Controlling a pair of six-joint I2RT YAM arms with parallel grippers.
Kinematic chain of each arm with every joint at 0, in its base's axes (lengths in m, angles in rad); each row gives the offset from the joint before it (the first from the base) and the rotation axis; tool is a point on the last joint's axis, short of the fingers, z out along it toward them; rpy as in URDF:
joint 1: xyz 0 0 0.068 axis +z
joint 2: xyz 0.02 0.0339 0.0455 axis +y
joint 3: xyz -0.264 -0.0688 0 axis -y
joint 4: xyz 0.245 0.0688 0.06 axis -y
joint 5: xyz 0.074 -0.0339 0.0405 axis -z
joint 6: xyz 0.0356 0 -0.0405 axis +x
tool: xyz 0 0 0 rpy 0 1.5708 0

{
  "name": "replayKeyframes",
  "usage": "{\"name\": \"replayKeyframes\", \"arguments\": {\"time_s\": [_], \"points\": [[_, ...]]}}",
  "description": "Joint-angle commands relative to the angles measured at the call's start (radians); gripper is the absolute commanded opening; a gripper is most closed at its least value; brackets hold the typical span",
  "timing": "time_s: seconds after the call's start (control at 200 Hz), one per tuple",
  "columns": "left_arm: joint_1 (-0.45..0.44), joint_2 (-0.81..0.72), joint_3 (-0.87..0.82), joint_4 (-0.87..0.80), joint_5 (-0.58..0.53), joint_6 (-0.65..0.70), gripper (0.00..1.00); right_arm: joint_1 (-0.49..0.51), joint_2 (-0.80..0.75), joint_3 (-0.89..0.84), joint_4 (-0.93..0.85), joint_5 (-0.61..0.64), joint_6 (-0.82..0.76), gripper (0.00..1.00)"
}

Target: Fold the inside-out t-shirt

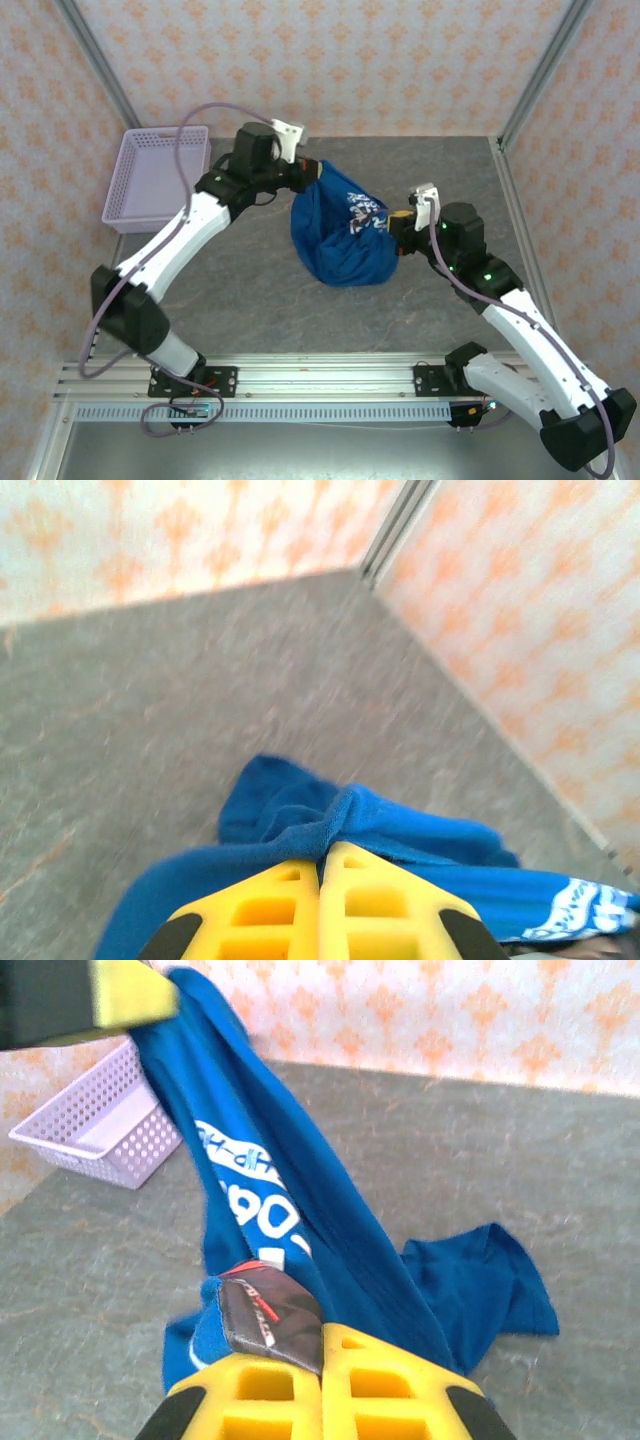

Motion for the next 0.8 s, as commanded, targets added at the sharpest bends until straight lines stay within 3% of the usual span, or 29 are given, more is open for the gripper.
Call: {"name": "replayKeyframes", "arguments": {"time_s": [0.0,0.3,0.43,0.61,0.696,0.796], "points": [[0.032,-0.043,-0.081,0.113,-0.136,-0.11,0.0,-0.002,-0.006,0.01,-0.035,0.112,-0.034,0.0],[0.033,-0.088,-0.125,0.142,-0.002,-0.2,0.0,-0.003,0.119,0.002,-0.072,0.349,0.098,0.0],[0.032,-0.065,-0.118,0.119,-0.009,-0.203,0.0,-0.002,0.222,0.027,-0.154,0.467,0.151,0.07],[0.029,0.001,-0.092,0.087,-0.002,-0.188,0.0,-0.001,0.285,0.066,-0.24,0.48,0.142,0.3],[0.027,0.03,-0.081,0.081,0.005,-0.185,0.0,0.016,0.262,0.051,-0.226,0.38,0.106,0.41],[0.027,0.055,-0.07,0.074,0.013,-0.186,0.0,0.072,0.21,-0.003,-0.166,0.289,0.081,0.47]]}}
